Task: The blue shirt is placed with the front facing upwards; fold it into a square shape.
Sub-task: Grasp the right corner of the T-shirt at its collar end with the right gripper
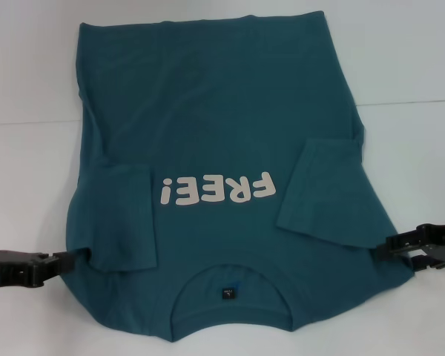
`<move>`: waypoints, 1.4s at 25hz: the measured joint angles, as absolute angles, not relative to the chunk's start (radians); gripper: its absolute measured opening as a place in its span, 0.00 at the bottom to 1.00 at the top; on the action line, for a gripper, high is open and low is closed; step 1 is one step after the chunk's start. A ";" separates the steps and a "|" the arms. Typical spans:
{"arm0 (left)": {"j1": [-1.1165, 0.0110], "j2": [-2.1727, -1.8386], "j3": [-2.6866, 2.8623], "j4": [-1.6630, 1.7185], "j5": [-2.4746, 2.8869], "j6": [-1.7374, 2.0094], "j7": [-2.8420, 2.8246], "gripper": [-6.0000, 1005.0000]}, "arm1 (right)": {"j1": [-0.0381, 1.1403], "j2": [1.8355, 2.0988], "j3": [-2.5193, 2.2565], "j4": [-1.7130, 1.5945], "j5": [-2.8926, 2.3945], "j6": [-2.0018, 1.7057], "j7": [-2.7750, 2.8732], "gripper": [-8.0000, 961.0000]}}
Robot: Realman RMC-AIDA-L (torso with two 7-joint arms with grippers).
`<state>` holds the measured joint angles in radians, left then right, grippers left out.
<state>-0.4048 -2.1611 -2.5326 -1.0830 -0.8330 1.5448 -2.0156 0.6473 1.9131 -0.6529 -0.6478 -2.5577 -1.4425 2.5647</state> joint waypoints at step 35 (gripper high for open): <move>-0.405 -2.160 -2.533 -1.083 -0.833 1.560 -2.014 0.04 | 0.611 1.897 -0.683 -0.740 -2.584 -1.470 2.563 0.13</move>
<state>-0.4050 -2.1597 -2.5326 -1.0830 -0.8329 1.5597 -2.0141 0.6112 1.8975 -0.6832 -0.7397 -2.5836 -1.4703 2.5632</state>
